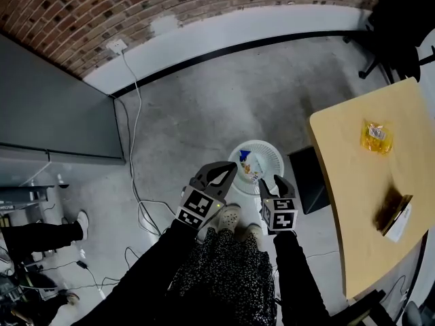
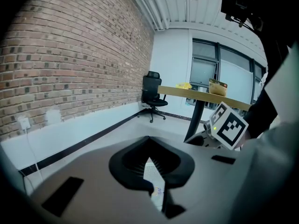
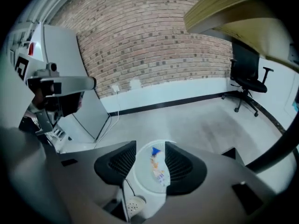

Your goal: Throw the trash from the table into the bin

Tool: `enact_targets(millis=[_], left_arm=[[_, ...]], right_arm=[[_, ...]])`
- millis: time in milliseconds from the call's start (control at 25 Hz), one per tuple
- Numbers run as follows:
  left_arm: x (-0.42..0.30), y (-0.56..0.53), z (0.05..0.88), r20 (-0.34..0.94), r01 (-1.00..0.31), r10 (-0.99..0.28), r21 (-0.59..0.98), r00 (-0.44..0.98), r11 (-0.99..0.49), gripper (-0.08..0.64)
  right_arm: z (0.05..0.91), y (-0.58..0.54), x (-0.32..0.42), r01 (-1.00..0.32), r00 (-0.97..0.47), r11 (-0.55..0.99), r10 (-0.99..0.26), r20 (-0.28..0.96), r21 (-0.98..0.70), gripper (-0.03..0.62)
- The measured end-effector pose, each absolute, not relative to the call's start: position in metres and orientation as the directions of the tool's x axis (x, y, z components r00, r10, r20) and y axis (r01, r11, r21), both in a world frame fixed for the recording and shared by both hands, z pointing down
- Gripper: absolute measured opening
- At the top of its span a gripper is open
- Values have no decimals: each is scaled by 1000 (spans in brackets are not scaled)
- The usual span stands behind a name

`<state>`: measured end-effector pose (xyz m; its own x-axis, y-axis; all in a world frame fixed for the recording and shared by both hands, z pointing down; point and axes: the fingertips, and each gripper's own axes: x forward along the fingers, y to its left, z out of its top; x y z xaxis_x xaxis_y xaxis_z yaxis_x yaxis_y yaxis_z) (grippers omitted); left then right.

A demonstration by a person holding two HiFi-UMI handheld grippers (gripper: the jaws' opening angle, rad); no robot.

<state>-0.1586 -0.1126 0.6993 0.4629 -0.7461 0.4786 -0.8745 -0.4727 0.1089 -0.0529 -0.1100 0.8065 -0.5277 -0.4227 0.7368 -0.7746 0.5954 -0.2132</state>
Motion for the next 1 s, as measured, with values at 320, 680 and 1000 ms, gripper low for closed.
enact_targets(millis=[320,680,1000], left_arm=[[-149,-115,658,438,-878,-769,125,466,-461,-2],[-137,-121,583,406,-871,-782,83,473,-484,-2],[-112,-131,513,339,-856,-797,50,500,-515,-2]], right_arm=[[747,-124,-48,-791,-546,571,-500,672,-218,178],[662,-130,-51,-756,-604,616,-531,594,-219,176],[567,-152,-23,-794,-570,596,-658,492,-122,59]])
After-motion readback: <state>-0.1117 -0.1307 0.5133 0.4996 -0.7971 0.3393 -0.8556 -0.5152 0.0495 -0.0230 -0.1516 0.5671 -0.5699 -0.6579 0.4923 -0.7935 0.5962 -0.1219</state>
